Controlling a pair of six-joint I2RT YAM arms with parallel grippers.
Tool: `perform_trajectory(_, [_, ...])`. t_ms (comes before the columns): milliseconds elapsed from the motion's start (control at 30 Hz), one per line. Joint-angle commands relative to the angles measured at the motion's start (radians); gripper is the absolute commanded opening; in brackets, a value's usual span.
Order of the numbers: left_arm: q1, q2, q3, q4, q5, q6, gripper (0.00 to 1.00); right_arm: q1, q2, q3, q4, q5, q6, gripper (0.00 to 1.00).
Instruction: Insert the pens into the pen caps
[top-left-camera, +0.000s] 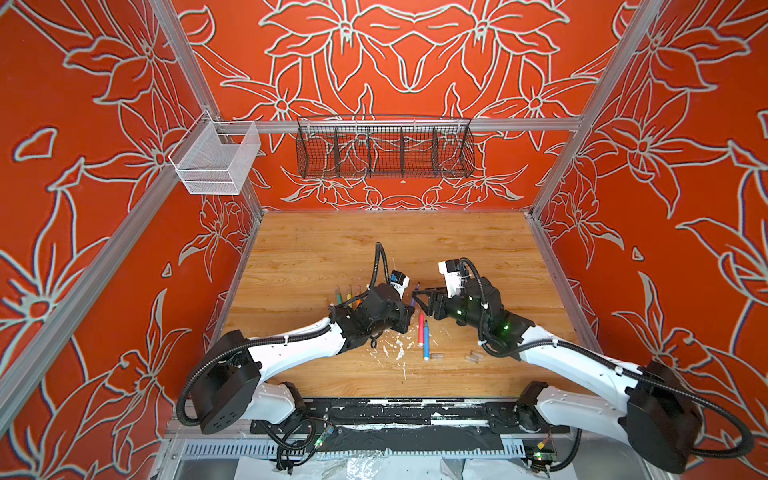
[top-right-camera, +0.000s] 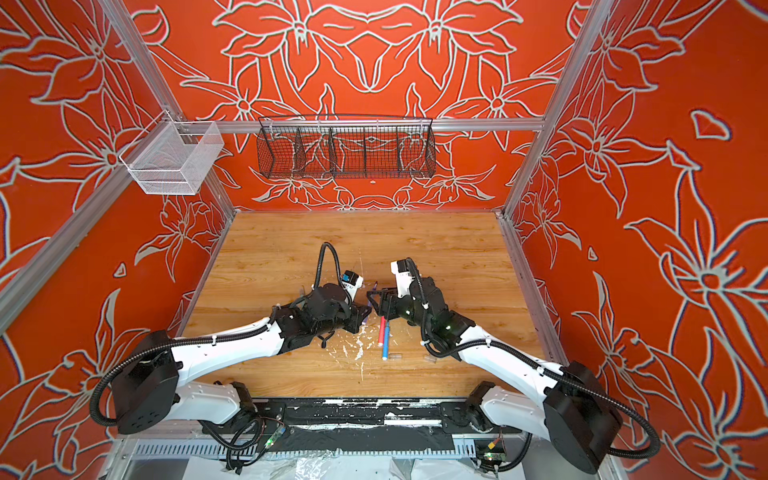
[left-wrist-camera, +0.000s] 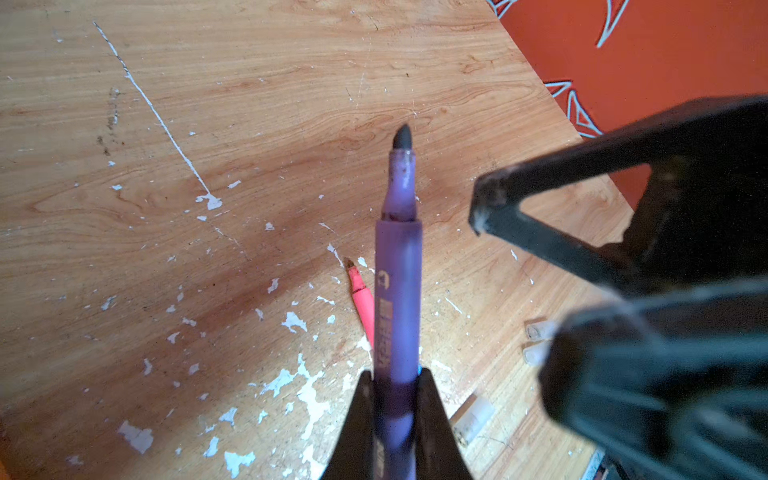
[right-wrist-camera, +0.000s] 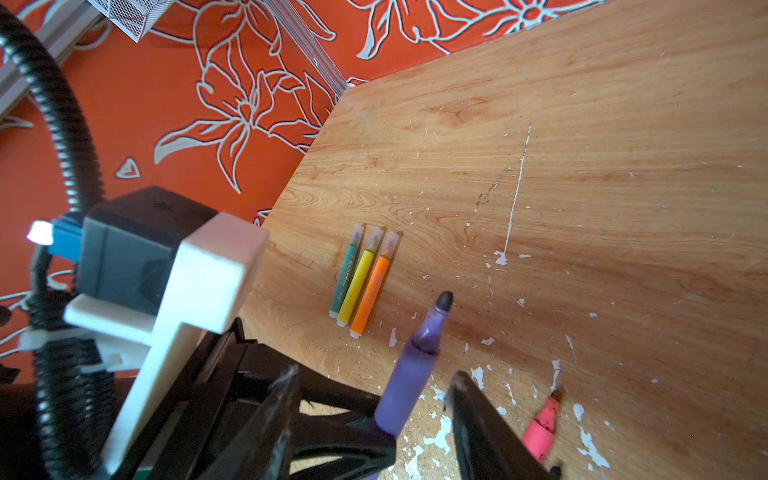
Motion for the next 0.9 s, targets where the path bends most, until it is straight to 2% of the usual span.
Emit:
perform_trajectory(0, [-0.004,-0.034,-0.018,0.044,0.024,0.019,0.00,0.007,0.025,0.040,-0.001,-0.008,0.023,0.59])
perform_trajectory(333, [-0.004,-0.047,-0.040,0.091,0.086,0.028,0.00,0.005,0.061,0.053,-0.018,0.006,0.047,0.56])
perform_trajectory(533, [-0.004,-0.047,-0.040,0.091,0.079,0.030,0.00,0.006,0.079,0.062,-0.014,-0.022,0.063,0.40])
perform_trajectory(767, [-0.004,-0.044,-0.040,0.091,0.076,0.032,0.00,0.005,0.115,0.066,0.004,-0.054,0.095,0.32])
perform_trajectory(867, [-0.004,-0.043,-0.041,0.096,0.077,0.033,0.00,0.006,0.128,0.067,0.006,-0.061,0.104,0.20])
